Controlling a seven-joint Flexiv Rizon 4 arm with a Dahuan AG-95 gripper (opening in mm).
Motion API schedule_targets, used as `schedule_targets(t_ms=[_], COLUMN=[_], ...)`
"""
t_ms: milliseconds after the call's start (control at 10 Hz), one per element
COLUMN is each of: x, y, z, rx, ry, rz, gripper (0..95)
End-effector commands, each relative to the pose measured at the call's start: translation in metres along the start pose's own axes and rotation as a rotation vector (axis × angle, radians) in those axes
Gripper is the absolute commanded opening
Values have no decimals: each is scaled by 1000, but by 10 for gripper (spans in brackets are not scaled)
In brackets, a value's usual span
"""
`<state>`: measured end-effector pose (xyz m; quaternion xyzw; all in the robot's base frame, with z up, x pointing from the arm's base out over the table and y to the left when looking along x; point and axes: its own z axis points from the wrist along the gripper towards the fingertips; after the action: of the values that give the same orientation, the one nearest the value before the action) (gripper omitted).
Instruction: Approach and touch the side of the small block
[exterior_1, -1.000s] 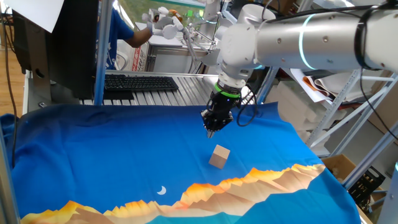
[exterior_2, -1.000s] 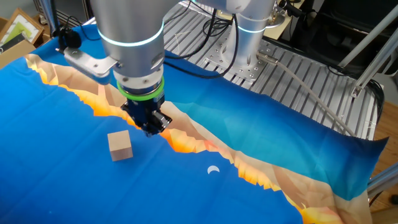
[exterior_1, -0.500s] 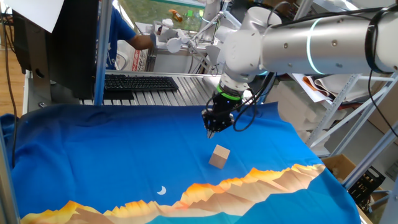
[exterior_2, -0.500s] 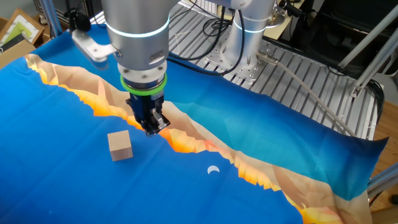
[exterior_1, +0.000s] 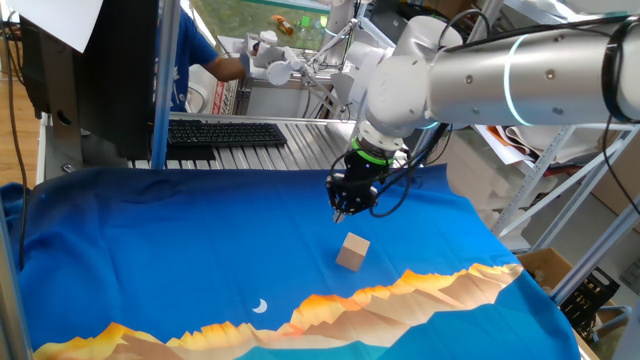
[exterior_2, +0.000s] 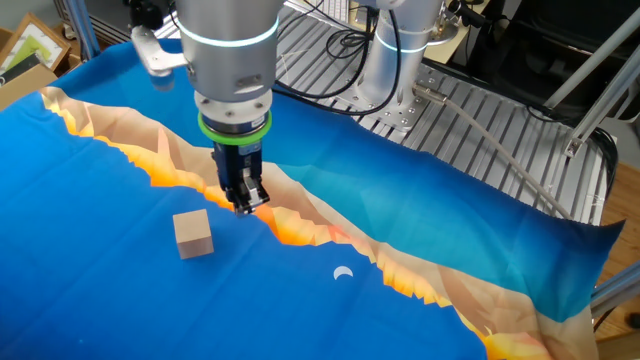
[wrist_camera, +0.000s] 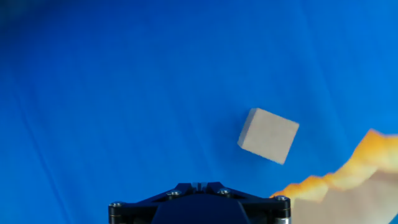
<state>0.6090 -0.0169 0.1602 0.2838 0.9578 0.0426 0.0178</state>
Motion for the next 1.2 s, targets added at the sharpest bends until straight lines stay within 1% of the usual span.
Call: schedule_targets(t_ms=[100, 200, 300, 400, 500, 600, 700, 800, 900, 1100, 1200], x=[0, -1, -4, -15, -22, -41, -55, -66, -83, -95, -95], y=[0, 0, 1, 5, 7, 15, 21, 27, 34, 35, 34], z=[0, 1, 2, 4, 5, 6, 7, 7, 8, 11, 13], rx=[-39, -44, -41, -37, -36, -31, -28, -15, 10, 22, 31], ry=[28, 31, 31, 30, 31, 36, 37, 41, 40, 34, 27], rz=[16, 43, 79, 125, 139, 143, 141, 134, 111, 70, 63], gripper=[0, 0, 0, 0, 0, 0, 0, 0, 0, 0, 0])
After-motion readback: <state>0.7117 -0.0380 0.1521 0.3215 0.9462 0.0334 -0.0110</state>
